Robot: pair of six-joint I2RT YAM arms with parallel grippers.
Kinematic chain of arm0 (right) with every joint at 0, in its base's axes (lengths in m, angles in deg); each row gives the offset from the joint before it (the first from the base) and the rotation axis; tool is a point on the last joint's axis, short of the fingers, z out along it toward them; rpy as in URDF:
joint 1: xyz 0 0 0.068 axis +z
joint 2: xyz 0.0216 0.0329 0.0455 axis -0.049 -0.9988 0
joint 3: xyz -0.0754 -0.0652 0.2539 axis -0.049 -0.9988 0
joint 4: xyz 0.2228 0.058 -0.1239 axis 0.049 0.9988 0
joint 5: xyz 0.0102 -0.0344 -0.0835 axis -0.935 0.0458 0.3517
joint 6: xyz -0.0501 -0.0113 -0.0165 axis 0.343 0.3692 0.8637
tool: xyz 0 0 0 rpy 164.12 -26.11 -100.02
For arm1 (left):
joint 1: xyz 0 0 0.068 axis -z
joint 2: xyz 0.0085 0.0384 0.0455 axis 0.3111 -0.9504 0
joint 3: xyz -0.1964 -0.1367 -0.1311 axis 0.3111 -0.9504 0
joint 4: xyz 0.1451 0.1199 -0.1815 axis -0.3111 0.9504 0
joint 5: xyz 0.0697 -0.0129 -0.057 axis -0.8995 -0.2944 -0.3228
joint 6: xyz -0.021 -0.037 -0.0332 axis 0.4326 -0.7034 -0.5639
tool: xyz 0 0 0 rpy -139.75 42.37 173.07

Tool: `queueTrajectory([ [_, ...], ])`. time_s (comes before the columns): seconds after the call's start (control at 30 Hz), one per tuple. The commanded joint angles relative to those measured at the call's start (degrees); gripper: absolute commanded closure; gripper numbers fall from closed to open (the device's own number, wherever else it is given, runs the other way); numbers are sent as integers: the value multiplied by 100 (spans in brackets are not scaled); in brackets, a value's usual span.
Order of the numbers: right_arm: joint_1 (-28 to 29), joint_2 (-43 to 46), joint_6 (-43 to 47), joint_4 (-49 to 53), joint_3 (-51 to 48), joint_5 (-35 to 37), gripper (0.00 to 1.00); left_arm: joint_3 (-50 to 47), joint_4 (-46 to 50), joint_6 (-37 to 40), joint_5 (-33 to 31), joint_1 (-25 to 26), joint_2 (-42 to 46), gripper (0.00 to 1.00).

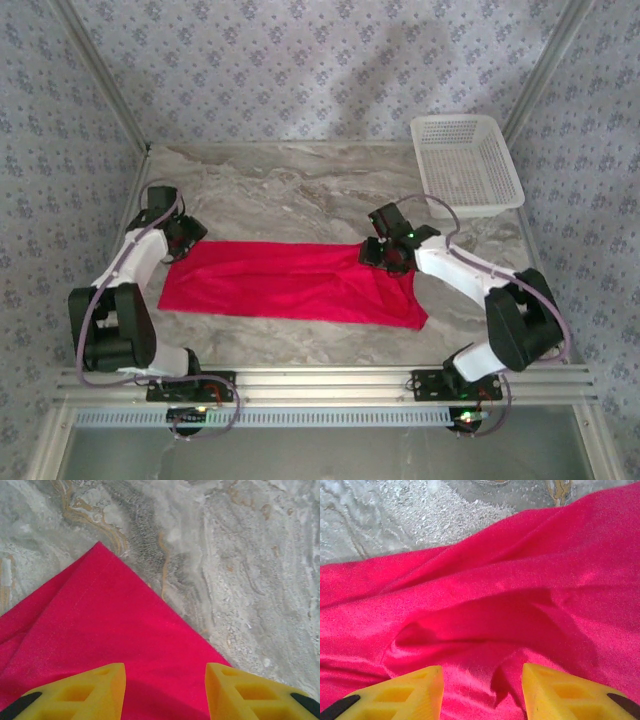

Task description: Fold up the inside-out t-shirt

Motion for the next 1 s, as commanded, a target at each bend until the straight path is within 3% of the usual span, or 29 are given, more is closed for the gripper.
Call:
queueTrajectory([
  [0.0, 59, -140, -53, 134, 267, 228, 52, 30, 105, 74, 15, 8, 109, 55],
  [0.33, 261, -145, -371, -147, -109, 29, 51, 129, 185, 82, 46, 1, 87, 55],
  [0.43, 322, -150, -437, -245, -148, -16, 61, 123, 180, 62, 81, 5, 92, 55],
  [0.57, 463, -38, -464, -95, -30, 73, 89, 109, 170, 43, 108, 2, 133, 55],
  [0.63, 561, 131, -539, 54, -7, 188, 98, 109, 186, 48, 122, 10, 149, 55],
  [0.97, 1938, 837, -1944, 83, -729, 855, 99, 101, 215, 61, 137, 7, 196, 55],
])
